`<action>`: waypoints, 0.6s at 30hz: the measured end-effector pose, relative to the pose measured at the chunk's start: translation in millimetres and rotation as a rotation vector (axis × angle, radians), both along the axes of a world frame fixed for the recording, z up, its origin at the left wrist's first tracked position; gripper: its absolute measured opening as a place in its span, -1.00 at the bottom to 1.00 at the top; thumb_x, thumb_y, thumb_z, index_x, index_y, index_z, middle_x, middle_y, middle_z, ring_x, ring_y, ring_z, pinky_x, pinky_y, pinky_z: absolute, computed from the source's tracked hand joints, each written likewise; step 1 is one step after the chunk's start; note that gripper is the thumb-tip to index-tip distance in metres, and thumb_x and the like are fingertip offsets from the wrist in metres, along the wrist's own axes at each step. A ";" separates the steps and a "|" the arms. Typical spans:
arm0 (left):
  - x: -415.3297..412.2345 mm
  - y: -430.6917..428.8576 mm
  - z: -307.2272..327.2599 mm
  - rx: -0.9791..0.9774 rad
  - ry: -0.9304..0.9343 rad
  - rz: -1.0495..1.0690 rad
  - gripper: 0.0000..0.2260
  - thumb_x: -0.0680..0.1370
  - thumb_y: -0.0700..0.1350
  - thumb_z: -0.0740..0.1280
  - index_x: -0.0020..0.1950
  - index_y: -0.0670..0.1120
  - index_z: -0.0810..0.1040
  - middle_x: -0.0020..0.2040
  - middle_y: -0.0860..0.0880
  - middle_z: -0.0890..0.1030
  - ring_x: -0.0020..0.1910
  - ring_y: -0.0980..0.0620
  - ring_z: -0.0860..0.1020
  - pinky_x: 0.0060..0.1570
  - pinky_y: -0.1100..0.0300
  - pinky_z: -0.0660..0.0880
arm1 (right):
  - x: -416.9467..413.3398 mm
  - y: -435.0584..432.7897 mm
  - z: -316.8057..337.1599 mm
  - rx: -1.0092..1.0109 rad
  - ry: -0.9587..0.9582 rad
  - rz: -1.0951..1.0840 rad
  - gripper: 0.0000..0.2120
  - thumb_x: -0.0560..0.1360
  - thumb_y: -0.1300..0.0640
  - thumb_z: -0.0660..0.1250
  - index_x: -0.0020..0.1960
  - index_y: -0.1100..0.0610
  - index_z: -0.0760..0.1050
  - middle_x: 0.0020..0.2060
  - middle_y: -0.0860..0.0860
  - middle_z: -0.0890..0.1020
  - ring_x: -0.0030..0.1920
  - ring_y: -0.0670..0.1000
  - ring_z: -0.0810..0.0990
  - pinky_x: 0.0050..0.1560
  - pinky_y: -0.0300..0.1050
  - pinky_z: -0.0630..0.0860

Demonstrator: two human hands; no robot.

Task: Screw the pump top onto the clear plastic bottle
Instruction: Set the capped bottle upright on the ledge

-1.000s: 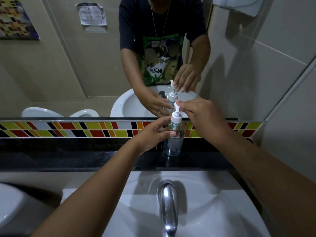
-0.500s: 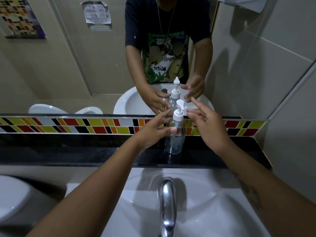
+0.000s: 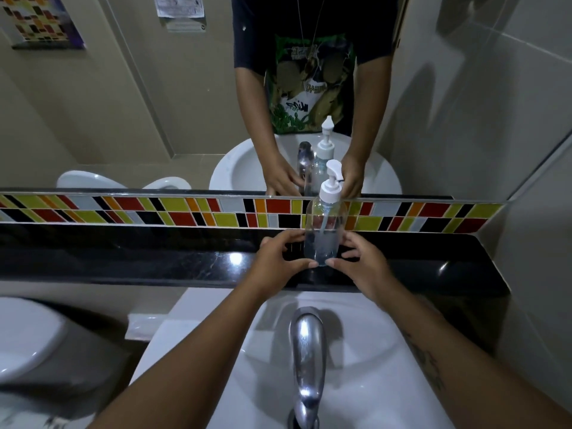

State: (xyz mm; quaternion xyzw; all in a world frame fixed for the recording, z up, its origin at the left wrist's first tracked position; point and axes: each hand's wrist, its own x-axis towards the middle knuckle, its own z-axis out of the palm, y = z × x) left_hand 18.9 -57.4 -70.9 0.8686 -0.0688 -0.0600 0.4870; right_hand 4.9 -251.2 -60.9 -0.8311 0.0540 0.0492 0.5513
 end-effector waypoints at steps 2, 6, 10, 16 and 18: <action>1.8 2.9 -3.5 -0.004 -0.013 0.029 -0.44 0.40 -0.05 0.60 0.37 0.07 0.54 0.24 0.11 0.62 0.23 0.07 0.41 0.29 0.11 0.41 | 1.1 7.9 -4.3 -0.030 -0.045 -0.040 -0.50 0.39 0.23 0.50 0.29 0.05 0.48 0.14 -0.04 0.55 0.04 0.01 0.52 -0.13 -0.21 0.45; 10.4 20.5 -11.5 0.021 -0.046 0.061 -0.46 0.35 0.22 0.54 0.31 0.17 0.58 0.18 0.24 0.66 0.32 0.03 0.51 0.34 -0.08 0.47 | 5.7 26.0 -10.3 -0.089 -0.119 -0.026 -0.60 0.36 0.21 0.52 0.18 0.09 0.55 0.02 -0.07 0.56 -0.12 -0.21 0.44 -0.19 -0.35 0.35; 20.0 34.1 -17.1 0.026 -0.078 0.086 -0.41 0.33 0.34 0.45 0.31 0.16 0.61 0.18 0.22 0.67 0.30 0.02 0.54 0.29 -0.11 0.52 | 16.2 43.6 -17.2 -0.138 -0.154 -0.053 -0.61 0.35 0.14 0.53 0.16 0.08 0.57 0.06 -0.01 0.61 -0.03 -0.11 0.49 -0.06 -0.21 0.43; 28.6 39.4 -26.9 -0.001 -0.075 0.107 -0.34 0.31 0.43 0.42 0.34 0.16 0.59 0.22 0.16 0.66 0.34 0.06 0.53 0.33 -0.07 0.51 | 23.4 52.6 -23.2 -0.164 -0.157 -0.073 -0.58 0.36 0.06 0.51 0.21 0.05 0.57 0.10 0.01 0.63 0.14 0.08 0.48 0.14 0.08 0.49; 26.5 36.9 -21.7 0.012 -0.069 0.121 -0.42 0.38 0.28 0.50 0.35 0.11 0.60 0.23 0.11 0.65 0.34 0.06 0.50 0.36 -0.06 0.48 | 23.6 52.5 -24.2 -0.171 -0.155 -0.075 -0.57 0.38 0.06 0.50 0.23 0.05 0.56 0.10 0.04 0.61 0.14 0.08 0.47 0.14 0.04 0.49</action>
